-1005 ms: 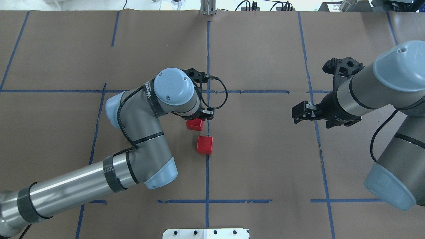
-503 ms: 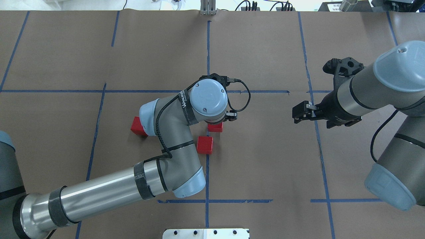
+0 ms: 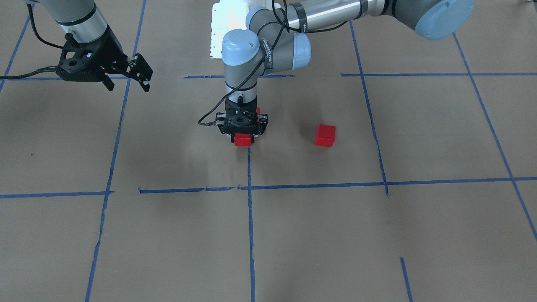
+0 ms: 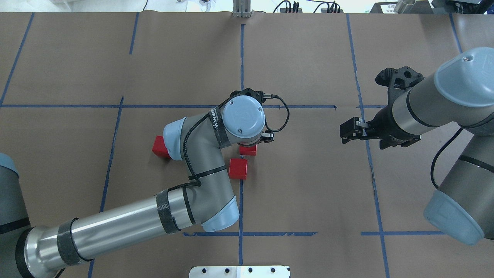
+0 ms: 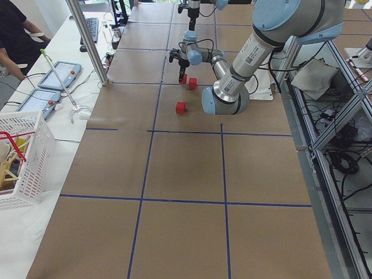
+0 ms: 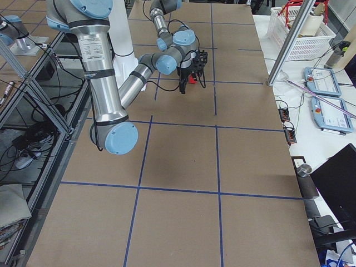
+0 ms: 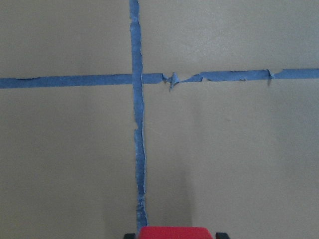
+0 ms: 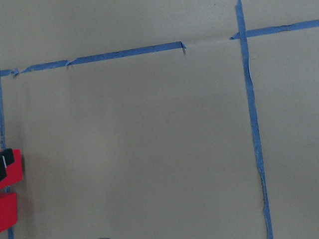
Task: Form red blocks into L shape at center
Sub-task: 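Carry the cube with the left gripper and stack it onto the center cube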
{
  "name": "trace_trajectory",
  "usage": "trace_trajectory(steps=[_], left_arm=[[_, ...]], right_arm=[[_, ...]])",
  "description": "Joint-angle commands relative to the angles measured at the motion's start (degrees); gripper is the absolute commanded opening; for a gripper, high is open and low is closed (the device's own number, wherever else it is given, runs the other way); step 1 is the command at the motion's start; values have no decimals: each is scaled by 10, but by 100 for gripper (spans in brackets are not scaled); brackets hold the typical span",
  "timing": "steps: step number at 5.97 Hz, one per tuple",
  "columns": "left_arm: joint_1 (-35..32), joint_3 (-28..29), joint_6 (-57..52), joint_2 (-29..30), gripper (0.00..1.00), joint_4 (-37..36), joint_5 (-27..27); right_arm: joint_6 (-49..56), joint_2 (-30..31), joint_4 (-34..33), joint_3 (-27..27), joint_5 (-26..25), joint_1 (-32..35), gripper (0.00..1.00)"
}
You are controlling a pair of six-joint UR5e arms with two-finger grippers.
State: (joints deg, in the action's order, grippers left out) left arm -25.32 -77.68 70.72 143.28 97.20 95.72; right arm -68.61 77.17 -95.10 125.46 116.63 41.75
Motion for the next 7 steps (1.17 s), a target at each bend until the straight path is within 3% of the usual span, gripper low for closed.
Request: trace_trajectory(steps=[1, 4, 7], left_arm=[[0, -2, 0, -2, 12, -8, 0], [0, -34, 4, -11, 13, -51, 2], [9, -39, 5, -21, 14, -49, 2]], right_arm=[[-6, 0, 0, 4, 0, 1, 100], [-8, -1, 0, 7, 0, 1, 100], [-9, 0, 0, 5, -1, 0, 100]])
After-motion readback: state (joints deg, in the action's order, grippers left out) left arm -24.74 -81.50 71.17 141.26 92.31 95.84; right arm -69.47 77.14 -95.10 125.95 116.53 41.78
